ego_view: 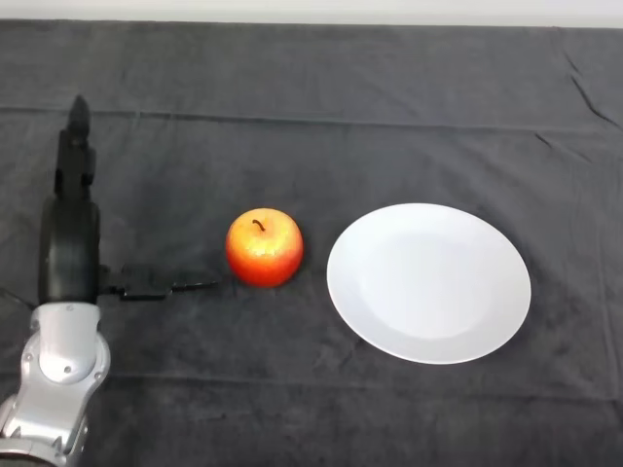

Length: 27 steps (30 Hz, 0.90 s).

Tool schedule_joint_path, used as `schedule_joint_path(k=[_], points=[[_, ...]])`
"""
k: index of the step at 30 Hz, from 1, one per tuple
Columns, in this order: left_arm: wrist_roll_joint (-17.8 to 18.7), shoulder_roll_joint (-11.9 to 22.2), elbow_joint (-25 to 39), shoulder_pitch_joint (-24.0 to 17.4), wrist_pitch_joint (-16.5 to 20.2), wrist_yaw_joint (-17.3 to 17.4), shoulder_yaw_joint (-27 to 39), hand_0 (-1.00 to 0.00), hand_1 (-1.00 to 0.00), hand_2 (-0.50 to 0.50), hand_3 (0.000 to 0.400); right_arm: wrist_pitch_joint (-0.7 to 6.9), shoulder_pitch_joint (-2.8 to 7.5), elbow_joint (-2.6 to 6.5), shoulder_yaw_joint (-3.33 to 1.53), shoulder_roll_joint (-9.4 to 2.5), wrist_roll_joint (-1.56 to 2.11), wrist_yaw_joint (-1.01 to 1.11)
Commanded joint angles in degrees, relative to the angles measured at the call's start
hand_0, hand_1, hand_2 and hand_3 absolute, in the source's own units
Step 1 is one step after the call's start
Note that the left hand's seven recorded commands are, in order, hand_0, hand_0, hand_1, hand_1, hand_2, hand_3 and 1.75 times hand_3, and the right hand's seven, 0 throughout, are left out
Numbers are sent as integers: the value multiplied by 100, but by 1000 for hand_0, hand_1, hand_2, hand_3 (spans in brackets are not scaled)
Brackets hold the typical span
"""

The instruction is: Move the apple to the plate

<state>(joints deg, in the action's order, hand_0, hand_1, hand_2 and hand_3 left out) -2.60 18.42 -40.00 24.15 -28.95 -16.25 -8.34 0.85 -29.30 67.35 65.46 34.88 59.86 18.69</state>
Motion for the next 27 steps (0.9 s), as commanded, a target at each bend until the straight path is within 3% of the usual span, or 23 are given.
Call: schedule_joint_path(k=[1,27], points=[[47,-28,-263,346,-80,57,-31,0,0,0,0,-18,79,-141,16,104,52,-11],[252,-509,-1447,1220,-282,159,-851,0,0,0,0,-19,70,-104,24,122,59,7]])
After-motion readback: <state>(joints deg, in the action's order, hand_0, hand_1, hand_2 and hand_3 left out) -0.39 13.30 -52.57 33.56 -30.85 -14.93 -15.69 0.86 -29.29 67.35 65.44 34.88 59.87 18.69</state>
